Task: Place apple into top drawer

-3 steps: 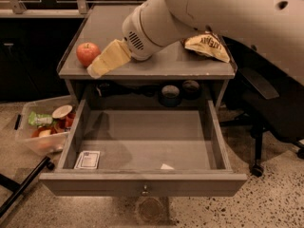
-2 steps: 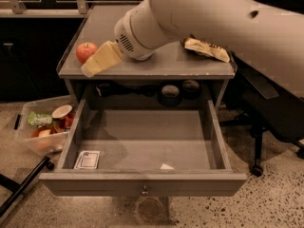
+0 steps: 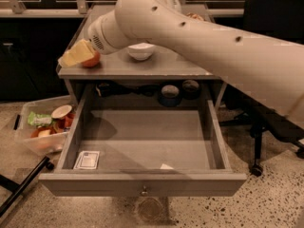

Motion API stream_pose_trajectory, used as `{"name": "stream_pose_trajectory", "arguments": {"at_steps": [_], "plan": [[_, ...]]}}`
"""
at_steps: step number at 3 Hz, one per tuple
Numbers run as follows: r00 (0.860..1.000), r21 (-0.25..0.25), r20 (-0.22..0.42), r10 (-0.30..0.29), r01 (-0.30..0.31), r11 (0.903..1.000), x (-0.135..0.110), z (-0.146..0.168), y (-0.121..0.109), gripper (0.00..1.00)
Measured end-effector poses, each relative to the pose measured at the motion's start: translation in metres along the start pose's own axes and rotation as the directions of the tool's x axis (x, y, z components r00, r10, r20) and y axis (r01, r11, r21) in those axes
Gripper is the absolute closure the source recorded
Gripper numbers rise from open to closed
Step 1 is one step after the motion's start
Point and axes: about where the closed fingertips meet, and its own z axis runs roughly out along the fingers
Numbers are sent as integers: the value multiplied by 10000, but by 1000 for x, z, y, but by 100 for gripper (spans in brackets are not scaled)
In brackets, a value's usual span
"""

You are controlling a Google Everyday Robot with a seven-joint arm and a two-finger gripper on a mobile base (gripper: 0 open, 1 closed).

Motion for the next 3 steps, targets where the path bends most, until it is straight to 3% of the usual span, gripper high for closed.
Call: {"name": "stream_pose_trajectory", "arguments": {"at_steps": [1, 3], "plan": [[9991, -256, 328, 270, -262, 9993, -5, 56, -7, 0], [9981, -386, 43, 621, -619, 9973, 7, 127, -14, 0]]}}
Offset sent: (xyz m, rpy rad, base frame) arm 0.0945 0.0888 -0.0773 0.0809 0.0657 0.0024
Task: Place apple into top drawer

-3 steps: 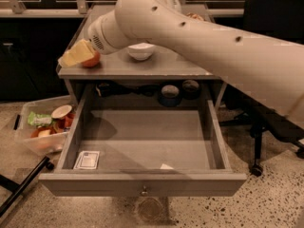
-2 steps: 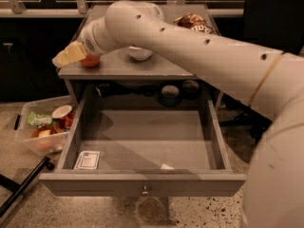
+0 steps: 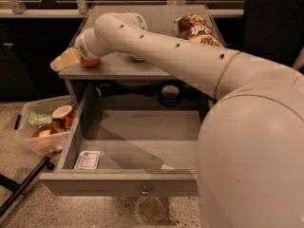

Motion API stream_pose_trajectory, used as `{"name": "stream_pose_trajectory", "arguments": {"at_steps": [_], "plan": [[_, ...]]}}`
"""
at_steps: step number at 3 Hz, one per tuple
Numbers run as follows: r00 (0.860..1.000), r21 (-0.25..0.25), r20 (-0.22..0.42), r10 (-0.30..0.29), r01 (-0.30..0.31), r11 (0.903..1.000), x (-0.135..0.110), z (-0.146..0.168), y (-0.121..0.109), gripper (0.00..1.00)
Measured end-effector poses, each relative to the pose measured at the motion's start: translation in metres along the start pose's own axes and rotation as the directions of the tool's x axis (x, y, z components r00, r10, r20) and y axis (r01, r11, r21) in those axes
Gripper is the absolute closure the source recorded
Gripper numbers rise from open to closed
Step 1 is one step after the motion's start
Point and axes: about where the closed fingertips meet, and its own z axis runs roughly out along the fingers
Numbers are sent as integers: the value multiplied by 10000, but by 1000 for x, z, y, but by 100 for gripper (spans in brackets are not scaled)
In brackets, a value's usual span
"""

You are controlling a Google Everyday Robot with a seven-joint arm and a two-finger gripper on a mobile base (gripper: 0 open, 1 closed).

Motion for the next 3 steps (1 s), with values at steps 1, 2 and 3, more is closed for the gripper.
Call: {"name": "stream_pose_trajectory", "arguments": {"at_steps": [1, 2, 3], "plan": [[9995, 89, -326, 7, -4, 10000, 4, 19, -5, 18], [9981, 153, -618, 26, -16, 9999, 8, 31, -7, 42], [9976, 234, -691, 66, -50, 9997, 10, 34, -8, 65]]}}
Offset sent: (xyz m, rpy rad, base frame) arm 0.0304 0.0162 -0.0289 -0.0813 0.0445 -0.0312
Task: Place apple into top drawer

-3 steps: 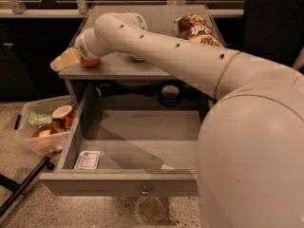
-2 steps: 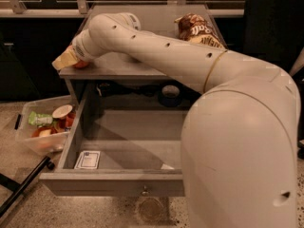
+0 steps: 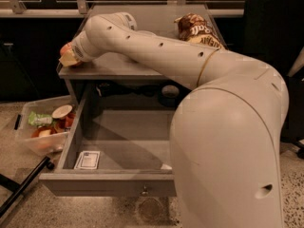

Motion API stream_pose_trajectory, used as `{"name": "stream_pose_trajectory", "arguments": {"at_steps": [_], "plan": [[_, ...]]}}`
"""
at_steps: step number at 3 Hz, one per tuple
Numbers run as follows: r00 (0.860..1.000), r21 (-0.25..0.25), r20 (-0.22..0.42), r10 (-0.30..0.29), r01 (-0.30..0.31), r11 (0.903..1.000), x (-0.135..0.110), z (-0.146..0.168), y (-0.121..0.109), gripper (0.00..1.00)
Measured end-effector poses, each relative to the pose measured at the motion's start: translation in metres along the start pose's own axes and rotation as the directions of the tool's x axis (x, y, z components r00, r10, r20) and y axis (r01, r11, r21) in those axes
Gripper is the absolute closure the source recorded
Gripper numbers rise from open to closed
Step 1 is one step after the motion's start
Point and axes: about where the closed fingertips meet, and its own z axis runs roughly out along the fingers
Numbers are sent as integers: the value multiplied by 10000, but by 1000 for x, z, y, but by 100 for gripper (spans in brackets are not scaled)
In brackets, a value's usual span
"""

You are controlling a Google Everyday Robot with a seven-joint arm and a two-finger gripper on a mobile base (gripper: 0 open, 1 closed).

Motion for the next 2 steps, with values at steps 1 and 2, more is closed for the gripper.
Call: {"name": "stream_pose_trajectory", "arguments": {"at_steps": [1, 2], "plan": [[9996, 79, 232, 169, -170, 9998, 1, -5, 0, 88], [9954, 52, 913, 275, -281, 9996, 3, -35, 3, 100]]}}
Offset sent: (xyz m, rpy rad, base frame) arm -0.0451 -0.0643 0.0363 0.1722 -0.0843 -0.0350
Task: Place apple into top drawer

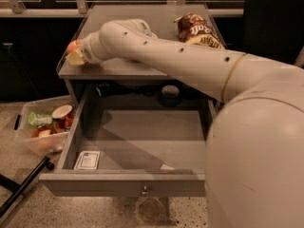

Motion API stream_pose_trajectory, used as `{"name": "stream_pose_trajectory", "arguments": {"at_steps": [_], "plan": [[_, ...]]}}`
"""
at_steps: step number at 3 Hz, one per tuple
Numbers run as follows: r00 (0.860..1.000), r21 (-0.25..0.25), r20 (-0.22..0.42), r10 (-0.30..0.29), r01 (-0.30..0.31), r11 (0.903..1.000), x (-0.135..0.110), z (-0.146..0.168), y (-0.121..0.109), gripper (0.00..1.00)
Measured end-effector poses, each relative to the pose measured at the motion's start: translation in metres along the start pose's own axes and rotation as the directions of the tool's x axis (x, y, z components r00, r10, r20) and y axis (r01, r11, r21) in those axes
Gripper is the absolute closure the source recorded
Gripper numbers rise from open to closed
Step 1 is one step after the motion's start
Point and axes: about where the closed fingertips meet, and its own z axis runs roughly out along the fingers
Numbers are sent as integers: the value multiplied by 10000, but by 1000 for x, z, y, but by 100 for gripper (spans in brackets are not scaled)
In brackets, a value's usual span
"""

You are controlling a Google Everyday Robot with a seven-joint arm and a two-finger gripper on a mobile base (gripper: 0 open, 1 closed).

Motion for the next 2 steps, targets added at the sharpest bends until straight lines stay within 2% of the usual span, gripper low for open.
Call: {"name": "stream_pose_trajectory", "arguments": {"at_steps": [1, 2], "plan": [[9970, 35, 759, -115, 112, 9999, 5, -56, 8, 100], [9952, -503, 970, -140, 189, 9986, 30, -91, 26, 100]]}}
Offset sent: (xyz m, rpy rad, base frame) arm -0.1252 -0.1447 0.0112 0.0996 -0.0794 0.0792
